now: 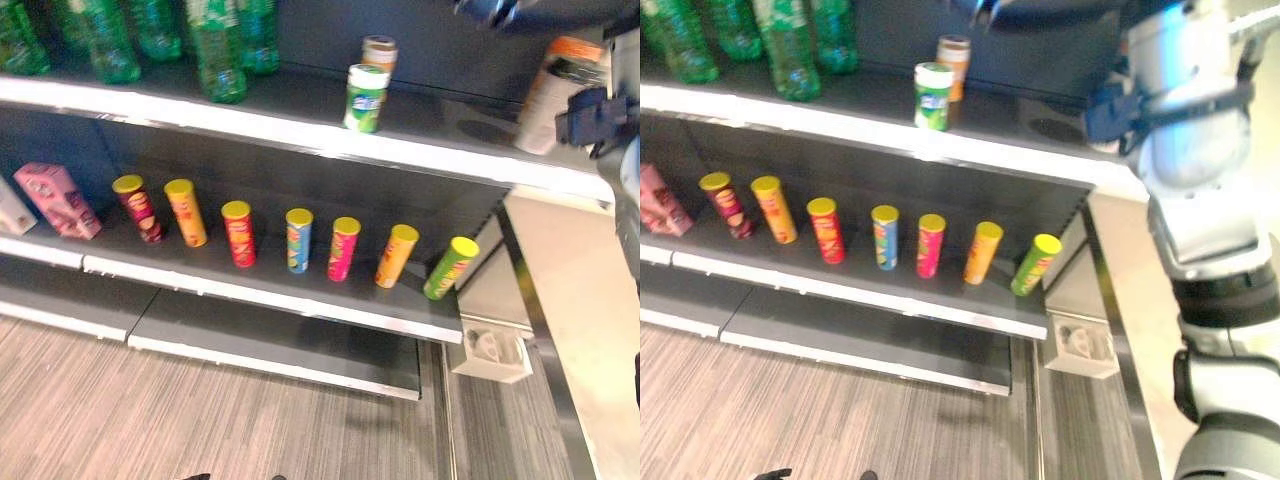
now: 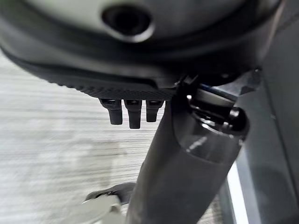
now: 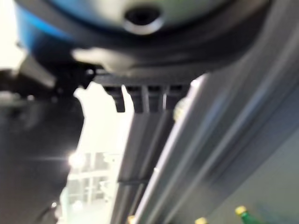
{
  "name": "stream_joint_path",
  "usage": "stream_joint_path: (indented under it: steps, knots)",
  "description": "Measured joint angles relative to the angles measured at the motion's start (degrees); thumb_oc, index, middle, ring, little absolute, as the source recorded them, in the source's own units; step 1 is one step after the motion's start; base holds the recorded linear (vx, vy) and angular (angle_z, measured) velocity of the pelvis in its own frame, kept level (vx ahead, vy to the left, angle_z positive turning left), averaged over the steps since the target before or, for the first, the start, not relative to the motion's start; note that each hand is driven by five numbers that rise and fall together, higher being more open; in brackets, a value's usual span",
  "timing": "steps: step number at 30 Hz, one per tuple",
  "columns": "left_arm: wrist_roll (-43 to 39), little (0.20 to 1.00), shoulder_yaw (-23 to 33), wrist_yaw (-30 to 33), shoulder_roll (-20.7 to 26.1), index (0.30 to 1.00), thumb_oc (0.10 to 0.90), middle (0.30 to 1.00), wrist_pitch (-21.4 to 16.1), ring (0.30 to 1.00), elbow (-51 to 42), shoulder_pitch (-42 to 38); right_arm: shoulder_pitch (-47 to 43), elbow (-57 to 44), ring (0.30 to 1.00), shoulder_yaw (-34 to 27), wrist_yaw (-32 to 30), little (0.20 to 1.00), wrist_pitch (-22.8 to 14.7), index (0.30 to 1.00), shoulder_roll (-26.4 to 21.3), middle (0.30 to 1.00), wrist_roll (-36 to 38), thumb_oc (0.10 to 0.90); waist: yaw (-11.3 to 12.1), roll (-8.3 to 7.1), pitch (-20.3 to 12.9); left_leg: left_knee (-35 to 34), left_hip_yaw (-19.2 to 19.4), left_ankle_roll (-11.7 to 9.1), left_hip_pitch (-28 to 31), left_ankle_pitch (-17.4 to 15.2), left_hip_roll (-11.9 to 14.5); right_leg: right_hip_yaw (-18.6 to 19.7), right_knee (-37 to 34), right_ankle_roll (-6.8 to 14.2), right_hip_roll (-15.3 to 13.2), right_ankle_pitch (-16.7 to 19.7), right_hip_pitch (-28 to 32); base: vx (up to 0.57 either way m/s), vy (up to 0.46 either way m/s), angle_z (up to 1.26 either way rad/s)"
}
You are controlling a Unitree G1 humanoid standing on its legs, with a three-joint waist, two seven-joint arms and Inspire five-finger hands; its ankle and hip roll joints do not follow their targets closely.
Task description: Put the goods on the table back onto the shelves and tidy them up.
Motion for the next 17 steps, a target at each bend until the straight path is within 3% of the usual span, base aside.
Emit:
stream_joint_path:
  steps: [2, 5, 8, 11, 12, 14, 17]
  knots:
    - [0.51, 0.9, 0.71, -0.07, -1.51, 0.9, 0.8, 0.9, 0.11, 0.9, -0.35, 1.15, 13.9, -12.59, 0.9, 0.26, 4.81, 0.9, -0.99, 0.9, 5.2, 0.9, -0.38, 0.8, -2.61, 1.8, -0.99, -0.04, 2.37, 0.16, -0.12, -0.13, 0.45, 2.22, 0.24, -0.01, 0.11, 0.02, -1.55, -0.06, -0.01, -0.57]
    - [2.3, 0.9, -1.2, -0.28, -2.73, 0.9, 0.8, 0.9, -0.06, 0.9, -0.68, 2.61, 18.93, -13.35, 0.9, 7.48, 11.98, 0.9, -1.56, 0.9, 7.74, 0.9, -1.49, 0.8, -5.02, 4.07, -1.45, -0.28, 5.02, 0.96, -0.51, -0.84, 1.15, 4.65, -0.03, 0.11, 0.55, 0.75, -2.49, -0.02, -0.004, -0.57]
    - [2.97, 0.9, -1.21, -0.37, -2.22, 0.9, 0.8, 0.9, -0.22, 0.9, -1.2, 1.63, 21.0, -8.59, 0.9, 8.01, 14.97, 0.9, 0.12, 0.9, 4.7, 0.9, -3.28, 0.8, -5.12, 3.92, -1.8, -0.36, 6.11, 0.44, -0.26, -1.17, 1.73, 4.93, -0.13, -0.1, 0.82, 1.13, -3.24, -0.01, 0.001, -0.28]
    - [4.3, 0.9, -1.28, -1.31, -2.01, 0.9, 0.8, 0.9, -0.14, 0.9, -2.42, 1.75, 33.48, -6.99, 0.9, 7.02, 17.79, 0.9, 1.64, 0.9, 8.52, 0.9, -5.23, 0.8, -5.51, 3.98, -1.75, -0.07, 7.63, 0.69, -0.81, -1.06, 1.83, 6.37, 0.46, -0.07, 0.71, 1.11, -4.74, -0.01, -0.006, -0.2]
    - [4.3, 0.9, -1.31, -1.36, -1.87, 0.9, 0.8, 0.9, -0.07, 0.9, -2.43, 2.05, 41.04, -4.77, 0.9, 7.21, 19.04, 0.9, 2.28, 0.9, 13.18, 0.9, -6.19, 0.8, -5.92, 4.16, -1.64, -0.05, 8.42, 0.73, -0.75, -1.04, 1.87, 7.03, 0.95, 0.13, 0.58, 0.83, -5.19, -0.01, -0.015, -0.23]
    - [4.38, 0.9, -1.63, -1.48, -1.88, 0.9, 0.8, 0.9, -0.08, 0.9, -2.47, 2.51, 41.82, -0.57, 0.9, 9.76, 20.75, 0.9, 4.24, 0.9, 11.64, 0.9, -7.53, 0.8, -7.33, 4.79, -1.17, -0.06, 8.93, 0.75, -0.74, -1.05, 1.76, 7.68, 0.6, 0.21, 0.49, 1.1, -5.38, 0.0, 0.008, -0.23]
    - [4.34, 0.9, -1.53, -1.59, -1.88, 0.9, 0.8, 0.9, -0.47, 0.9, -2.68, 2.02, 45.41, 9.38, 0.9, 11.49, 21.66, 0.9, 4.86, 0.9, 14.05, 0.9, -9.48, 0.8, -7.66, 4.83, -0.96, -0.06, 9.36, 0.75, 0.08, -1.06, 1.78, 7.82, -0.06, -0.21, 0.58, 1.45, -4.29, 0.0, 0.0, -0.07]
